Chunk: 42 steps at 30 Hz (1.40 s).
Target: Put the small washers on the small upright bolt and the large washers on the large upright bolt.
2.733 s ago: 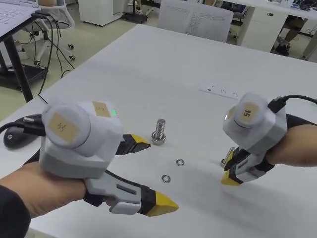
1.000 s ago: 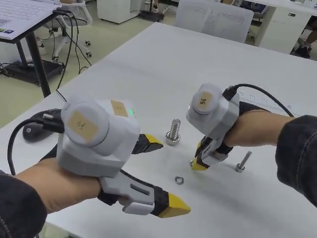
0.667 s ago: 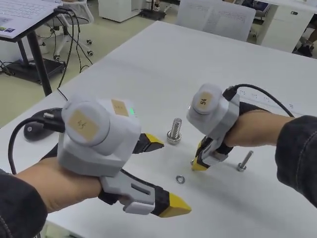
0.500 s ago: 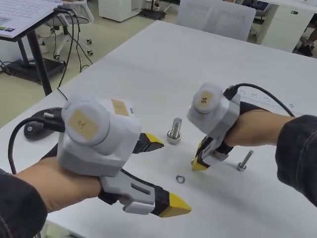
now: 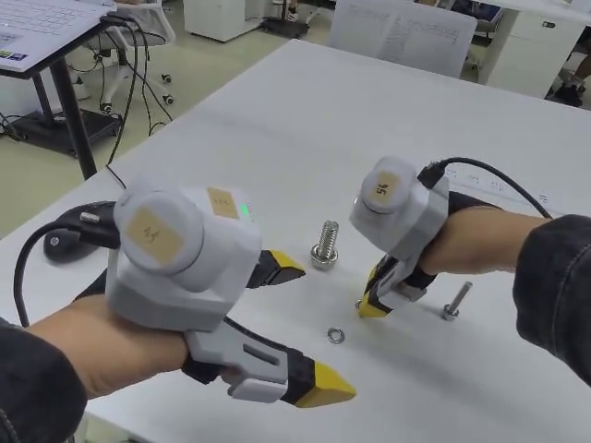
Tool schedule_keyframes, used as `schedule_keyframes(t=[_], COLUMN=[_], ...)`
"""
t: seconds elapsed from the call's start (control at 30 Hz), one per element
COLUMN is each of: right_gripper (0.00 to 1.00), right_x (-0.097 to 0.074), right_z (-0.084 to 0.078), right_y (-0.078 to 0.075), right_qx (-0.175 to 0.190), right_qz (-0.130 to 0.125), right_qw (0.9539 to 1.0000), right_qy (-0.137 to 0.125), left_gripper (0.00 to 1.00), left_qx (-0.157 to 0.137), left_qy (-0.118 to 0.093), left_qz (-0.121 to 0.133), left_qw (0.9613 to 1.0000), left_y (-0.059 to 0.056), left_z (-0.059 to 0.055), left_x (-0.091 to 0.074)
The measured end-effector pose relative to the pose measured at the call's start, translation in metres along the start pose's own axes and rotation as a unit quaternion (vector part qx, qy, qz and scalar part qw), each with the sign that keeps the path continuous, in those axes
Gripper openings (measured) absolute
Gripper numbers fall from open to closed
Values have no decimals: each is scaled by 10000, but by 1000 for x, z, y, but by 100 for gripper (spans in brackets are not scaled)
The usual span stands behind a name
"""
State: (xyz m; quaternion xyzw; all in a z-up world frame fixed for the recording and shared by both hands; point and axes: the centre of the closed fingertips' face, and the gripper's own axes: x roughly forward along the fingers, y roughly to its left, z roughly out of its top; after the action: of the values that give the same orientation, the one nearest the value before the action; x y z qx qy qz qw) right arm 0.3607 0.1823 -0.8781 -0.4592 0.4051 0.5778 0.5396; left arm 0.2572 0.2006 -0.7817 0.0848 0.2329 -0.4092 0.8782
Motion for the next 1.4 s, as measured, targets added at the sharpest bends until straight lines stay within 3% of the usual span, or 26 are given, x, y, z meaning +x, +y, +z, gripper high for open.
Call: schedule_keyframes(t=[0.57, 0.83, 1.4], right_gripper=[13, 13, 13], right_x=[0, -4, -30], right_z=[-1, -12, -40], right_y=[-1, 0, 2], right_qx=[-70, -15, 140], right_qz=[-29, -37, -184], right_qw=[10000, 10000, 9997], right_qy=[-8, 73, 98], left_gripper=[74, 74, 74], left_qx=[8, 15, 33], left_qy=[6, 4, -8], left_qz=[-11, -20, -26], left_qw=[10000, 10000, 10000], left_y=[0, 0, 0], left_z=[0, 0, 1], left_x=[2, 3, 4])
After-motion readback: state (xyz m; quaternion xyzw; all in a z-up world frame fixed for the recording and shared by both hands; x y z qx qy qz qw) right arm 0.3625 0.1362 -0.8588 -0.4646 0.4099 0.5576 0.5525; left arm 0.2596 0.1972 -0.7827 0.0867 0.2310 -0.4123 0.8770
